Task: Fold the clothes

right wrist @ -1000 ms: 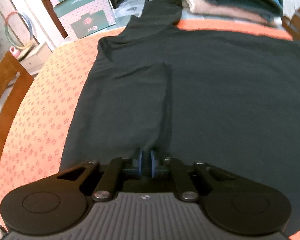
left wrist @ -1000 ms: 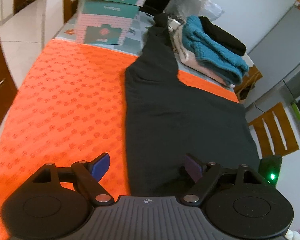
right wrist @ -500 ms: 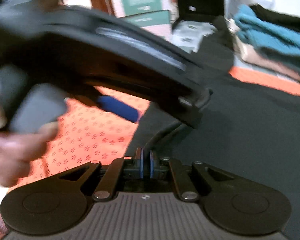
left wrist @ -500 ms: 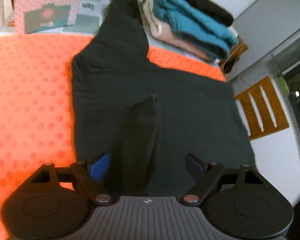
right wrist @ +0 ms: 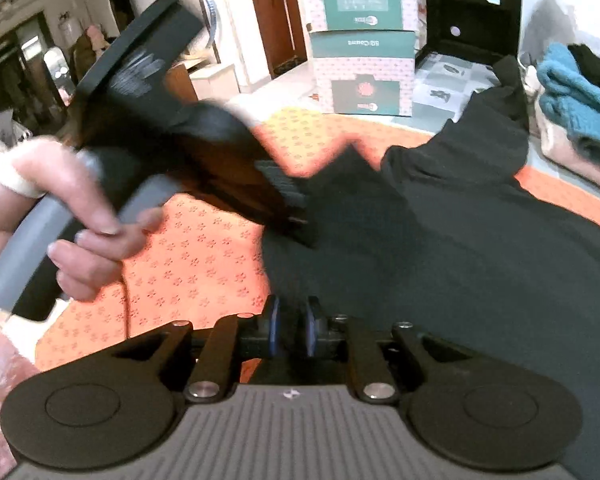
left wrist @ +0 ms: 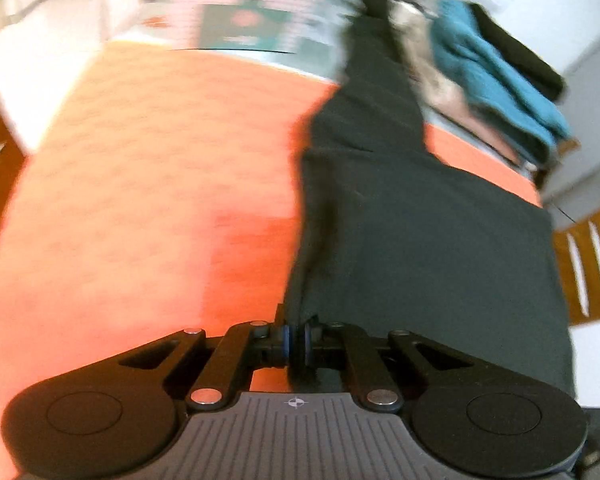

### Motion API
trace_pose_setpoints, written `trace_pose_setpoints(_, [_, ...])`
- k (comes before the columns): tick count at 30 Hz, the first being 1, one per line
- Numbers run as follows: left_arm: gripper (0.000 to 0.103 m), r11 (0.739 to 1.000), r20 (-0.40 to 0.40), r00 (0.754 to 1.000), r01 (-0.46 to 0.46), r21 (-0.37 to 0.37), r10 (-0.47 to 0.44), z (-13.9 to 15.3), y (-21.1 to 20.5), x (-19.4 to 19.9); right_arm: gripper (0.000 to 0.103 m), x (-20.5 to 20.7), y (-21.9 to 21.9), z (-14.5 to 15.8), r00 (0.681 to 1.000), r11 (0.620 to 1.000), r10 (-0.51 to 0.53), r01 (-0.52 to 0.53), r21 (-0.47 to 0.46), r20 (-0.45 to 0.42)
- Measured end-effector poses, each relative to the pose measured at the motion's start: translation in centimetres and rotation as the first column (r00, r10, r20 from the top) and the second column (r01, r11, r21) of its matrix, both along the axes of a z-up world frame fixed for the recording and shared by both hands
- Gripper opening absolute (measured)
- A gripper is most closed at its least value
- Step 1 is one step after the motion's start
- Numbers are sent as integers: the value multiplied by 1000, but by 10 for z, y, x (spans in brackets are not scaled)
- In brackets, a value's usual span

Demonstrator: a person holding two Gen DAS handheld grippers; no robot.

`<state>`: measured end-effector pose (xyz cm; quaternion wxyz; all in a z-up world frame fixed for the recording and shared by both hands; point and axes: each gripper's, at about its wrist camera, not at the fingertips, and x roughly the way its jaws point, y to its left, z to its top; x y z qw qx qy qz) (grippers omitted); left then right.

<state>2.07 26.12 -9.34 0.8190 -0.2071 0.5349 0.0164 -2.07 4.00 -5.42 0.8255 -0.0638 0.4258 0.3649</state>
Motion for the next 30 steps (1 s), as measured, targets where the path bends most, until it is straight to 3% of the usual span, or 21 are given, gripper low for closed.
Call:
trace_pose_setpoints(4, [9, 995, -7, 998, -56, 88, 57, -11, 40, -14, 16, -4, -30, -1, 995, 996, -88, 88, -6, -52])
trace_pose_setpoints(8, [9, 996, -4, 997, -75, 49, 75, -18, 63, -13, 16, -13, -66, -9, 976, 981, -191, 191, -9, -107])
trace_pose_setpoints(15, [15, 991, 15, 999, -52, 125, 51, -22, 65, -9, 18, -39, -111, -18, 941, 952, -306, 305, -30, -141])
trace_pose_setpoints(18, [21, 989, 49, 995, -87, 121, 81, -16, 73, -21, 26, -54, -117, -17, 937, 947, -321, 318, -39, -138])
trace_pose_setpoints(23, [37, 990, 112, 988, -117, 85, 107, 1, 81, -52, 28, -78, -121, -20, 935, 948, -318, 312, -58, -160])
trace_pose_setpoints(30, [39, 991, 139, 990, -20, 131, 1, 22, 47, -108, 31, -114, -133, -29, 932, 953, -302, 293, -74, -201])
